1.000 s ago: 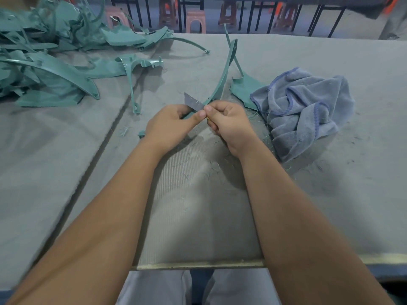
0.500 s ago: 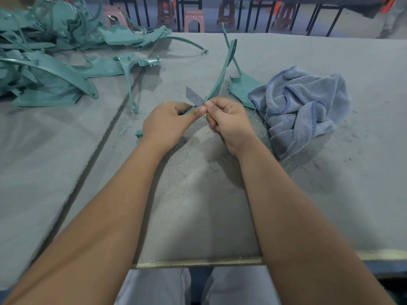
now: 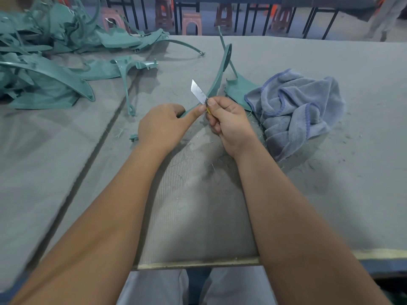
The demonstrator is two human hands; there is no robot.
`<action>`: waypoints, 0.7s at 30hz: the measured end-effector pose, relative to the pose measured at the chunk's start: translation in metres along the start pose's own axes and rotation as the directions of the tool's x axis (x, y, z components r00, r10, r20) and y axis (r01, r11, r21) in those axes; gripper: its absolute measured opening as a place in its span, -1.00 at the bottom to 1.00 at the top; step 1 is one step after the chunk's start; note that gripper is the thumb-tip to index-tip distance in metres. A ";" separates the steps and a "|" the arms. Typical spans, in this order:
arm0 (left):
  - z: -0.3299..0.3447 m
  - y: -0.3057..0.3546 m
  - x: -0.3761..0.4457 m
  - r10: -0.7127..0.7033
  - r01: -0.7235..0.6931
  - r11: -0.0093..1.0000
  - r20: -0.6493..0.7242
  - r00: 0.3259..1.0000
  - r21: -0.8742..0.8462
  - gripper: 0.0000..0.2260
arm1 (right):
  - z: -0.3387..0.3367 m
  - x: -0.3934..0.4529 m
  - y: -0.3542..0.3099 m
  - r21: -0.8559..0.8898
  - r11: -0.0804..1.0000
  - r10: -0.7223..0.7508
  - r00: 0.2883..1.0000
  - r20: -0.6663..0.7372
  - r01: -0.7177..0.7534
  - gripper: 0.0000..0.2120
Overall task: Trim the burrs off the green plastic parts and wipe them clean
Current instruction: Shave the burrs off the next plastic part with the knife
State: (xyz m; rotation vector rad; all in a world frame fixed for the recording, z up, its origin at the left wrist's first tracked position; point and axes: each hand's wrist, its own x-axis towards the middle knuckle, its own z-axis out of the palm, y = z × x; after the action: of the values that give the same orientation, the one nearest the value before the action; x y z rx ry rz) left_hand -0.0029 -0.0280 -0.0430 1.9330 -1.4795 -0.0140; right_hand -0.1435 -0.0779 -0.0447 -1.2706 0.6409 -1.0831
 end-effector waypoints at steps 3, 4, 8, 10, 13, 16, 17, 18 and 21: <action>0.000 0.000 0.000 0.018 -0.018 1.000 -0.002 1.000 0.012 -0.35 | 0.000 0.000 0.000 0.004 1.000 -0.002 1.000 -0.016 0.002 -0.79; 0.000 0.000 0.000 0.023 -0.023 1.000 -0.001 1.000 0.020 -0.35 | -0.001 0.000 0.000 0.003 1.000 -0.002 1.000 -0.022 0.002 -0.80; 0.000 -0.001 -0.002 0.027 -0.027 0.999 -0.005 1.000 0.024 -0.35 | -0.002 0.001 0.000 0.033 0.999 -0.004 1.000 -0.010 0.004 -0.79; 0.000 -0.002 -0.003 0.029 -0.029 0.999 -0.008 1.000 0.022 -0.36 | -0.003 0.001 0.000 0.055 0.998 -0.007 1.000 0.001 0.007 -0.79; 0.000 -0.003 -0.004 0.046 -0.046 0.999 -0.009 0.999 0.029 -0.37 | -0.002 0.001 0.000 0.074 0.997 -0.008 1.000 -0.008 0.009 -0.76; -0.001 -0.003 -0.005 0.062 -0.061 0.998 -0.014 0.998 0.034 -0.38 | -0.002 0.002 0.001 0.085 0.996 -0.012 1.000 -0.010 0.013 -0.75; -0.001 -0.003 -0.005 0.065 -0.064 0.997 -0.015 0.998 0.037 -0.38 | -0.002 0.002 0.001 0.088 0.996 -0.014 1.000 -0.010 0.015 -0.75; -0.002 -0.003 -0.006 0.067 -0.067 0.997 -0.015 0.998 0.041 -0.38 | -0.003 0.002 0.000 0.091 0.996 -0.013 1.000 -0.013 0.014 -0.74; -0.002 -0.003 -0.006 0.068 -0.068 0.996 -0.012 0.998 0.052 -0.38 | -0.003 0.002 0.000 0.101 0.995 -0.005 1.000 -0.029 0.008 -0.74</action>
State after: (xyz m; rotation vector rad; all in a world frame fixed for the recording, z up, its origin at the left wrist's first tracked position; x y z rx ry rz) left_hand -0.0014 -0.0213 -0.0458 1.9182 -1.5494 0.0682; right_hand -0.1449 -0.0810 -0.0450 -1.1728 0.5961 -1.1270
